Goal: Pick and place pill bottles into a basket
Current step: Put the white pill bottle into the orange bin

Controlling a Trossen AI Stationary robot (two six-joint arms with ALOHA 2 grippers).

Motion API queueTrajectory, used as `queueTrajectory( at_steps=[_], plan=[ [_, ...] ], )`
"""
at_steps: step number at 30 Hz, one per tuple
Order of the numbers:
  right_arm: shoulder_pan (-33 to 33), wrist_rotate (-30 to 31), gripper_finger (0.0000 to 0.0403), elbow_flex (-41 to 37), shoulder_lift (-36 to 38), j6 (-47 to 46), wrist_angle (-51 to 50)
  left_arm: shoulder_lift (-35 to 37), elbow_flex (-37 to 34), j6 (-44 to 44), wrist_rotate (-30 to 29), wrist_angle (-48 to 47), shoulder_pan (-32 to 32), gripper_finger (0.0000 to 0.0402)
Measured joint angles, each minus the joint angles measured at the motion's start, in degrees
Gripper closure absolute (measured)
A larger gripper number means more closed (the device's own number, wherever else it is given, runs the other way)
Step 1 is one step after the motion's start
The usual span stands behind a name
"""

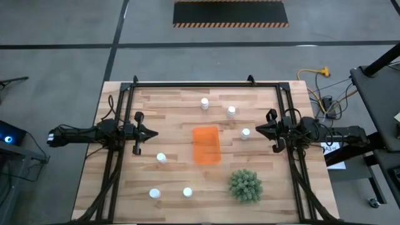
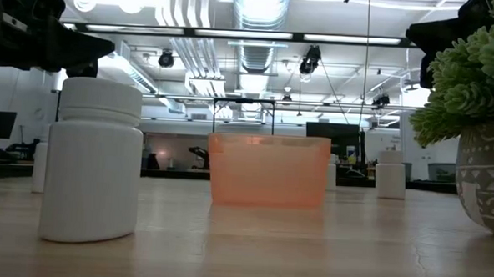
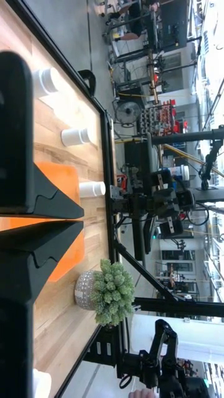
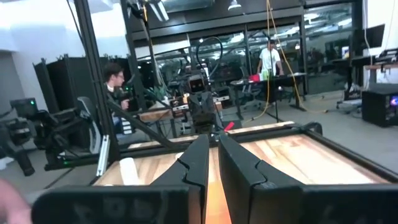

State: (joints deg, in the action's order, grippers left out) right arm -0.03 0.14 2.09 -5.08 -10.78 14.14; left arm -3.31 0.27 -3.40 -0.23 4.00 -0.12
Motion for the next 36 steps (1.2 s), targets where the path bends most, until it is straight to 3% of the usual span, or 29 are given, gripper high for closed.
queueTrajectory(
  at_steps=[17,31,36],
  plan=[
    [0.00,3.50,0.0374,-0.02,0.00,0.17,2.18,-0.02,0.00,0.00,-0.02,-0.01,0.00,0.0401],
    [0.00,2.93,0.0374,-0.02,0.05,10.79,29.32,-0.02,0.00,0.00,-0.01,-0.01,-0.02,0.0401],
    [0.00,2.85,0.0374,-0.02,-0.05,12.89,31.27,-0.02,0.00,0.00,-0.02,-0.01,0.00,0.0402]
  ],
)
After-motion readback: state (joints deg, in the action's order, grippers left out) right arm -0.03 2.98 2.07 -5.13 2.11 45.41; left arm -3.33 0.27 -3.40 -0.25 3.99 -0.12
